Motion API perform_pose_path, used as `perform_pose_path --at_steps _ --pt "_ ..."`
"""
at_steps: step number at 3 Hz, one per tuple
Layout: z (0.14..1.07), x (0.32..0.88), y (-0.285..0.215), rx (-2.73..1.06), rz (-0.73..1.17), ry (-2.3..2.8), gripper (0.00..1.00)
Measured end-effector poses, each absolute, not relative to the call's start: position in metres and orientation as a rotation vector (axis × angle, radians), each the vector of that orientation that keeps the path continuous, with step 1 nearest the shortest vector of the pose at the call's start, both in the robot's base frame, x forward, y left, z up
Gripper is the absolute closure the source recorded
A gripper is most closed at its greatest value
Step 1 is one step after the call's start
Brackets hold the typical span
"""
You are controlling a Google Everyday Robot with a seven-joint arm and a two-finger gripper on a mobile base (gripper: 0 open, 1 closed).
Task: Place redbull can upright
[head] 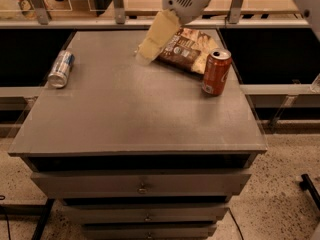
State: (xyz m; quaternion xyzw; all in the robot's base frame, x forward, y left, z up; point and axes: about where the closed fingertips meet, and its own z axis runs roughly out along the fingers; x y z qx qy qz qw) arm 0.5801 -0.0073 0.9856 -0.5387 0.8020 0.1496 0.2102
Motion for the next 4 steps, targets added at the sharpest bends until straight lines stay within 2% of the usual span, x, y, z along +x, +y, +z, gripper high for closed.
perform_pose_path --at_steps 2,4 --pt "0.922 0.578 0.115 -1.350 0.391 2.337 0.00" --pt "0.919 0.579 0.126 -1.289 0.463 2.343 0.00"
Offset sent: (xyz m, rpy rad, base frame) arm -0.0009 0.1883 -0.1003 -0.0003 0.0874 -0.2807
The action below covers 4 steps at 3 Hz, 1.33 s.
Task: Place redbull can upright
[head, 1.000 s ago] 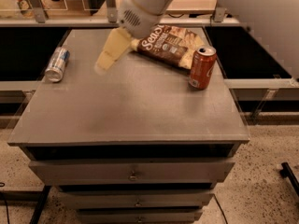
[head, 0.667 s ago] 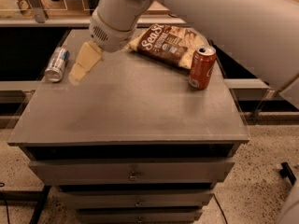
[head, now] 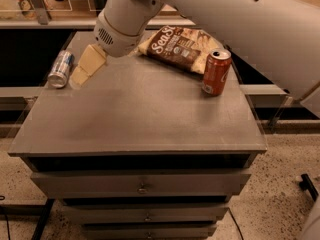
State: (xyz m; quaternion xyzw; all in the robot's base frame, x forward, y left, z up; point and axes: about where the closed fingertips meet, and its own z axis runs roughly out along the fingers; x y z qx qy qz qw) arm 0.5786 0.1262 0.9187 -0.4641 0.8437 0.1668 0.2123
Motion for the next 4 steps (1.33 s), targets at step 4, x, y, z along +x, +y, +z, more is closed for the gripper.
perform_pose_path --at_steps 4 --pt "0.916 0.704 0.155 -0.762 0.074 2.656 0.00"
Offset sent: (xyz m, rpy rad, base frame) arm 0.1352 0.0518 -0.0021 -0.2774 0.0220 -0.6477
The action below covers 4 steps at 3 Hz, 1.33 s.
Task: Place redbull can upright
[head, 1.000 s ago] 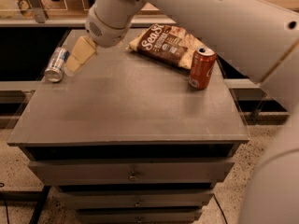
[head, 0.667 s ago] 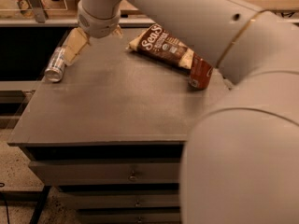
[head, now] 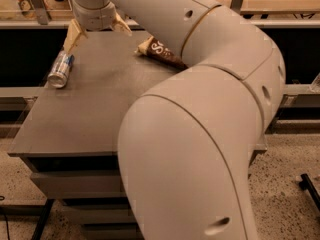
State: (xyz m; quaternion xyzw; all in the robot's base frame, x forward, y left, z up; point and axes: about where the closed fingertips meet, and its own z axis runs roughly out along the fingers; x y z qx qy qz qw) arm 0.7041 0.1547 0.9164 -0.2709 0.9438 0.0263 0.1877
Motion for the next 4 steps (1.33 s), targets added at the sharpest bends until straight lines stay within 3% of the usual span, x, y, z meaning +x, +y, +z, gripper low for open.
perform_pose_path --at_steps 4 --pt "0.893 0.706 0.211 -0.416 0.029 2.758 0.00"
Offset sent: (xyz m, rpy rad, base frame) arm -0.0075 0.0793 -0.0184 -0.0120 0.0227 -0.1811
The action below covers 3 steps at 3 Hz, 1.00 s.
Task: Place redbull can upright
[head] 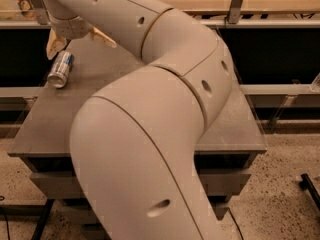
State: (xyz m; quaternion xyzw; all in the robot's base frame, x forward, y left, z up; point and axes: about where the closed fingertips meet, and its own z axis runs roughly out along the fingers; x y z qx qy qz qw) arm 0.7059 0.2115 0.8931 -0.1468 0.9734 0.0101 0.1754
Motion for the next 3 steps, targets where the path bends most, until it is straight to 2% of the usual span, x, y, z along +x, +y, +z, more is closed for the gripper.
perform_pose_path --at_steps 2,3 --pt "0.890 0.708 0.216 -0.410 0.064 2.778 0.00" --pt "0.888 0.710 0.236 -0.378 0.084 2.819 0.00"
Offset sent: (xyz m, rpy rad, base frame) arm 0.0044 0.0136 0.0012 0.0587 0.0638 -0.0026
